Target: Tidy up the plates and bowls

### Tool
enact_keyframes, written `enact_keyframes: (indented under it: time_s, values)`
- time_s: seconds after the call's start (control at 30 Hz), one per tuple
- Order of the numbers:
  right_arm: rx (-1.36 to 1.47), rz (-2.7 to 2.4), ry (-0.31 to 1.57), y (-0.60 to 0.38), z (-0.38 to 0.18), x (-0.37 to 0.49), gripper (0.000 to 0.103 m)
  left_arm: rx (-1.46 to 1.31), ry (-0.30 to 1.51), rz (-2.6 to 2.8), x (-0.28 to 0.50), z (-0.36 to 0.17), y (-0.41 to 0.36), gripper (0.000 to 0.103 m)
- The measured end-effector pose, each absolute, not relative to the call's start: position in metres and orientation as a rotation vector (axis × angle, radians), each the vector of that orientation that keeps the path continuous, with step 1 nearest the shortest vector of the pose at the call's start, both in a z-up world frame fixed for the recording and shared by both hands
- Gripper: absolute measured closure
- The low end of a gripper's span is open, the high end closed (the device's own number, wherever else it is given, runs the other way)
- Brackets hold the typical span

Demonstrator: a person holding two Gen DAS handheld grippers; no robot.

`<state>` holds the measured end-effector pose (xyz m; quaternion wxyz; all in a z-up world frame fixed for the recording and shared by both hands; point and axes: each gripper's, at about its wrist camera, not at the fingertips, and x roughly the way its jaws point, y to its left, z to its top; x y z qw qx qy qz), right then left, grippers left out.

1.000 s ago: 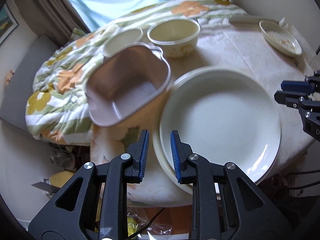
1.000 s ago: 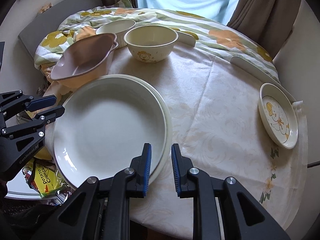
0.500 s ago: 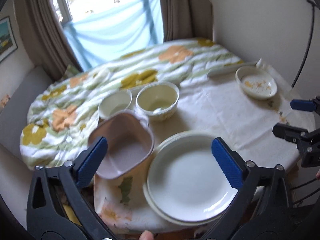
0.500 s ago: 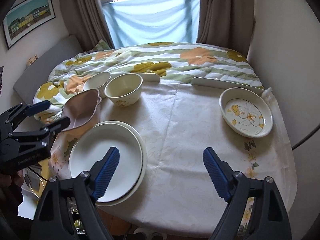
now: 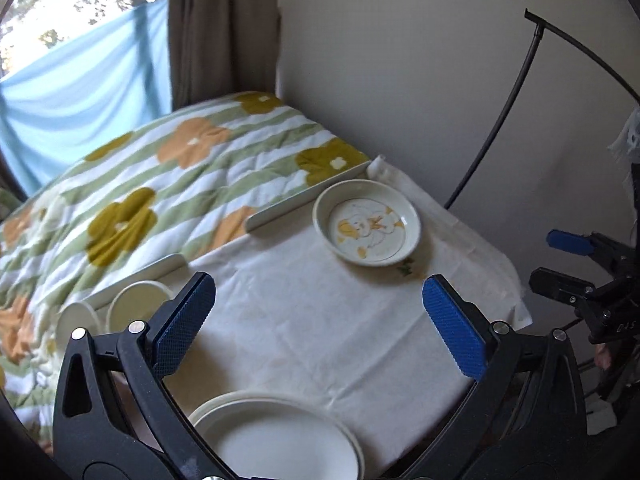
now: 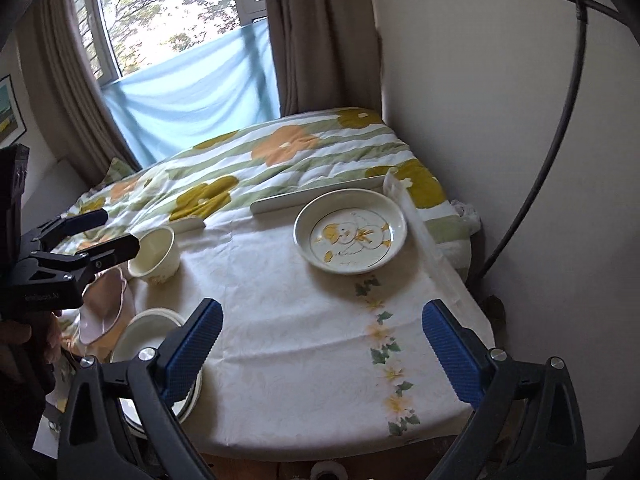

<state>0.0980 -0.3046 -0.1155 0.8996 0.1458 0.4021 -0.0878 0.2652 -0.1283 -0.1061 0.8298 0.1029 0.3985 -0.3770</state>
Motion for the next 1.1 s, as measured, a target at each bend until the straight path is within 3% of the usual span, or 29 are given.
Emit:
enact_keyframes:
  time_s: [0.23,0.3,0.37,0.5,0.57,0.73,0.93,1.07,1.1]
  values:
    - [0.602,-0.193,0.888,-0.373,-0.161,0.144,0.003,0.152,1.075,-0.884,0.351,-0.151,-0.192,0.001]
    - [0.656,-0.195,0.914,-0.384,-0.181,0.157,0.004,0.131,1.150,-0.893,0.372,-0.175,-0.208,0.006]
    - [0.700,-0.203,0.931,-0.394,-0.203,0.170,0.005,0.142,1.215,-0.889,0.387,-0.199,-0.222,0.023]
    - [0.764,-0.208,0.972,-0.413,-0.240,0.195,0.029,0.170,1.313,-0.884,0.408,-0.246,-0.250,0.044]
    - [0.769,-0.215,0.994,-0.421,-0.254,0.207,0.035,0.184,1.342,-0.882,0.415,-0.263,-0.260,0.054]
    - [0.757,-0.234,1.023,-0.434,-0.277,0.230,0.042,0.198,1.375,-0.881,0.430,-0.286,-0.276,0.065]
    - [0.742,-0.253,1.021,-0.439,-0.287,0.240,0.045,0.245,1.356,-0.883,0.438,-0.294,-0.290,0.069]
    - [0.710,-0.254,1.017,-0.438,-0.286,0.245,0.046,0.262,1.337,-0.875,0.440,-0.295,-0.294,0.082]
    - [0.703,-0.253,1.014,-0.437,-0.286,0.247,0.053,0.271,1.331,-0.868,0.441,-0.295,-0.295,0.083]
